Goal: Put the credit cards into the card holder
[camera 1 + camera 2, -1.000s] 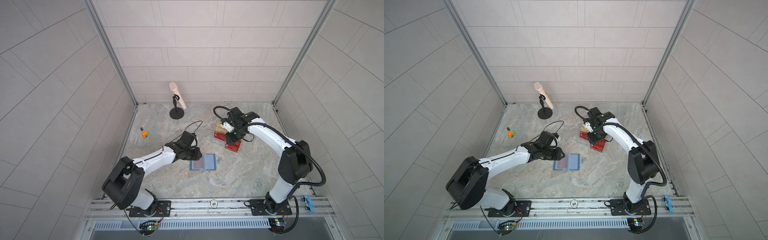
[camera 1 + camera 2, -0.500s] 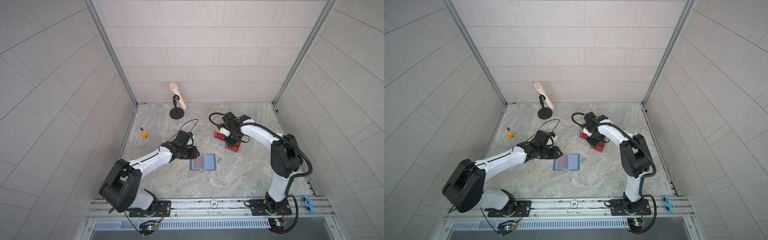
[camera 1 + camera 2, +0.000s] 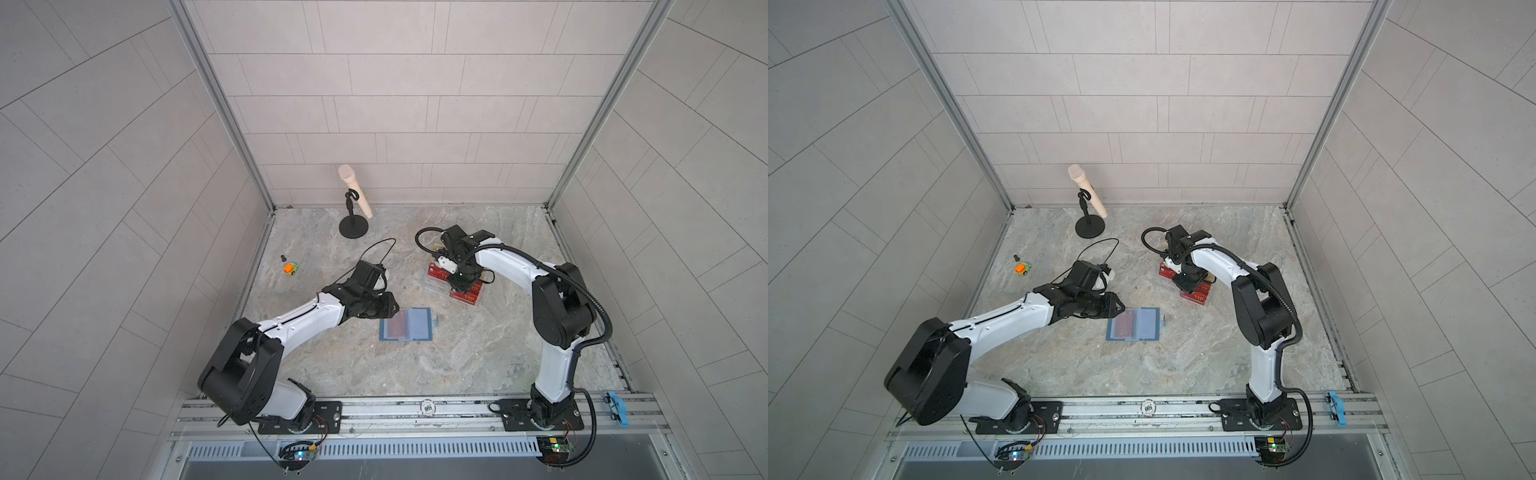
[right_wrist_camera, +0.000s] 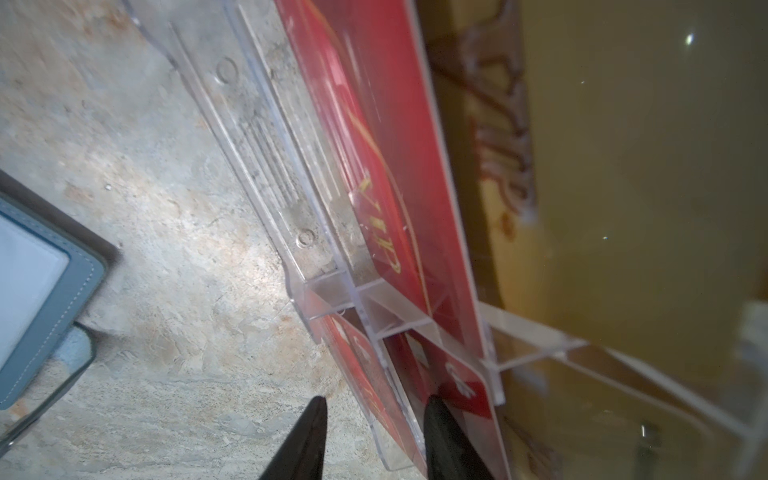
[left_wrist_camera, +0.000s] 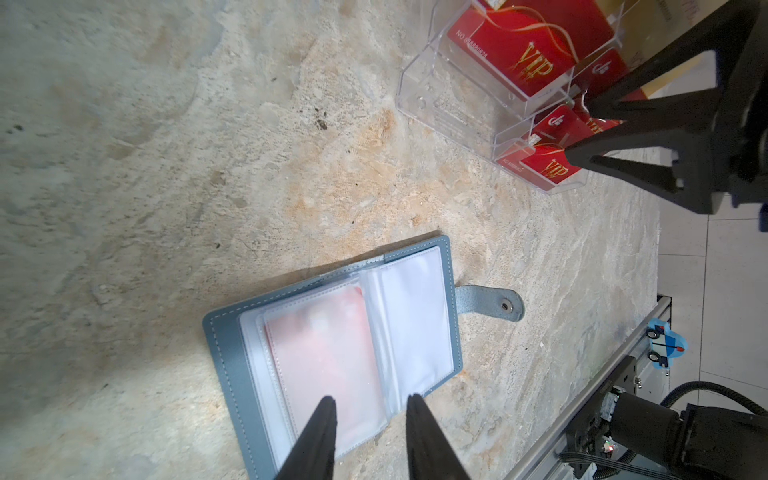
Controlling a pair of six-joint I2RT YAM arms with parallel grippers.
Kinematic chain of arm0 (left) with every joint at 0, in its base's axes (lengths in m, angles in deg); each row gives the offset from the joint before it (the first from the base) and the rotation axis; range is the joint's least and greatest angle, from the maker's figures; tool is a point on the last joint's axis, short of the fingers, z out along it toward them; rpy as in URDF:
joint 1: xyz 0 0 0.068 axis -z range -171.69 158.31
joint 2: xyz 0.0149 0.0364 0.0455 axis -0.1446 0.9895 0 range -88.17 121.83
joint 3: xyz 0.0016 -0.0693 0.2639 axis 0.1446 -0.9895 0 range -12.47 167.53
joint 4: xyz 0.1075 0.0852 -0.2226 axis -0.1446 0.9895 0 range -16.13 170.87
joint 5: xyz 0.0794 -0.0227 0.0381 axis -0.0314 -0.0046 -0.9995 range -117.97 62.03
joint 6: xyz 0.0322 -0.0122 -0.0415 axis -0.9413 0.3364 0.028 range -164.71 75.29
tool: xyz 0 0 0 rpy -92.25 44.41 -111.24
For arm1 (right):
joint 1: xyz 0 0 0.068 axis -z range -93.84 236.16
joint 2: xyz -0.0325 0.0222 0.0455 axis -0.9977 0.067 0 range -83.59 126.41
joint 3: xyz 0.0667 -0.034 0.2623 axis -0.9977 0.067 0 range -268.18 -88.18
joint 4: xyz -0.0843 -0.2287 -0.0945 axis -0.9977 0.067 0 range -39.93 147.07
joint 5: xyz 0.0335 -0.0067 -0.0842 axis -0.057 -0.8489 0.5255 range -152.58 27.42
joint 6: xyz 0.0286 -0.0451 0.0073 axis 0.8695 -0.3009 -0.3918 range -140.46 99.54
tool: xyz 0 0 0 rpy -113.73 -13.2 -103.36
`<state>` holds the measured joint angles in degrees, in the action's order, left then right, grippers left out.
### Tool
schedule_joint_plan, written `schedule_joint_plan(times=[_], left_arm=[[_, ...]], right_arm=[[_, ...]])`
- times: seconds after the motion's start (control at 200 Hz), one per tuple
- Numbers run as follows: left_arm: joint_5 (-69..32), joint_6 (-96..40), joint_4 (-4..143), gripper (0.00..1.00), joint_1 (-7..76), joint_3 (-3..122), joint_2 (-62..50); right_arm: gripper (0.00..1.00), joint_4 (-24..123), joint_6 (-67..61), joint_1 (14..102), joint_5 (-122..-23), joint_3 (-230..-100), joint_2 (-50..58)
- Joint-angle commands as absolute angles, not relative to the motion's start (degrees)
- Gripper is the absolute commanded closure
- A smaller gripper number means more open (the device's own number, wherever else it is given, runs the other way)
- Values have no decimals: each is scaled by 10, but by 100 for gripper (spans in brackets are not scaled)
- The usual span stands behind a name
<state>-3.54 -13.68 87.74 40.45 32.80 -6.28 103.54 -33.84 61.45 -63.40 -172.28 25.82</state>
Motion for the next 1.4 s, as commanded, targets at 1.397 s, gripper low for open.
schedule_joint_plan(times=[1.397], left_arm=[[-46, -132, 892, 66, 400, 313, -86]], right_arm=[[73, 1016, -354, 577, -551, -1687, 254]])
